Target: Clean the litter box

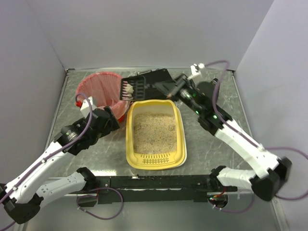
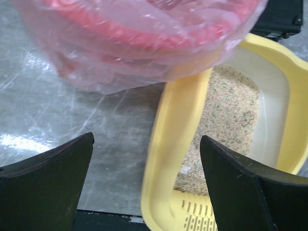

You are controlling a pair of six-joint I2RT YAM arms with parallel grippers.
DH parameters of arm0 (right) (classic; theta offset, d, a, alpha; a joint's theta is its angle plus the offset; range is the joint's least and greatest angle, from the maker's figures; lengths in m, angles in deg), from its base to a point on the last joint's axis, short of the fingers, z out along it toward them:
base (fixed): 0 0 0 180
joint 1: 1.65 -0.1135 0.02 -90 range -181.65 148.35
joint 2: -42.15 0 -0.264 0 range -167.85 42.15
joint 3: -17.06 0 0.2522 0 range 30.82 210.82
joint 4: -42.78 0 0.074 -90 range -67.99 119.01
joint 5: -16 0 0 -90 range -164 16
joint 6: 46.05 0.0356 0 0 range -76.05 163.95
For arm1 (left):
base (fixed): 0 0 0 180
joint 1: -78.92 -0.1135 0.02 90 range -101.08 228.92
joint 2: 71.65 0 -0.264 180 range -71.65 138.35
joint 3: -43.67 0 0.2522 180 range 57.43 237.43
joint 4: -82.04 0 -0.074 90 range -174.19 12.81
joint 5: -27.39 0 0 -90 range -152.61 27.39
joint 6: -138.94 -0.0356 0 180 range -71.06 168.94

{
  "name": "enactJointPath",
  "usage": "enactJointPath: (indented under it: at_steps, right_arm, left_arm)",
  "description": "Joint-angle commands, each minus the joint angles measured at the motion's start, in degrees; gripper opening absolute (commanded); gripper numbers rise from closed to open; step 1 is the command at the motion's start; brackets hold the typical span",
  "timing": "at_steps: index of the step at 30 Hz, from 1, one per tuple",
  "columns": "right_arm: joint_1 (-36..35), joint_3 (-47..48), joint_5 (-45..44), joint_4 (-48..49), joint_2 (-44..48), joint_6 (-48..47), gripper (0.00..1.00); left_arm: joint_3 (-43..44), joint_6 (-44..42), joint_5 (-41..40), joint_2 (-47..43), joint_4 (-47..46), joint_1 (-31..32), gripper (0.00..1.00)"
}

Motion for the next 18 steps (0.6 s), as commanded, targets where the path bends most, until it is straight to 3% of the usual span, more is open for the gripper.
enactJointPath:
  at_steps: [1,9,13,18]
  right_arm:
    - [-3.89,14.00,-0.41,0.48,-9.62,-10.16,0.00]
    - [-8.89,33.18,-5.60,-7.61,-29.66,-26.79,0.00]
    - [-13.98,41.72,-12.61,-11.22,-37.57,-46.87,0.00]
    - [-18.31,44.29,-23.60,-7.36,-39.78,-62.21,0.00]
  left_arm:
    - [-1.21,3.24,-2.43,-2.64,3.00,-0.34,0.97]
    - [-4.37,4.20,2.04,-5.54,0.90,-0.52,0.97]
    - [-6.13,4.38,3.53,-5.72,-0.42,-0.60,0.97]
    - [-6.31,4.73,4.24,-4.84,-1.47,-0.60,0.97]
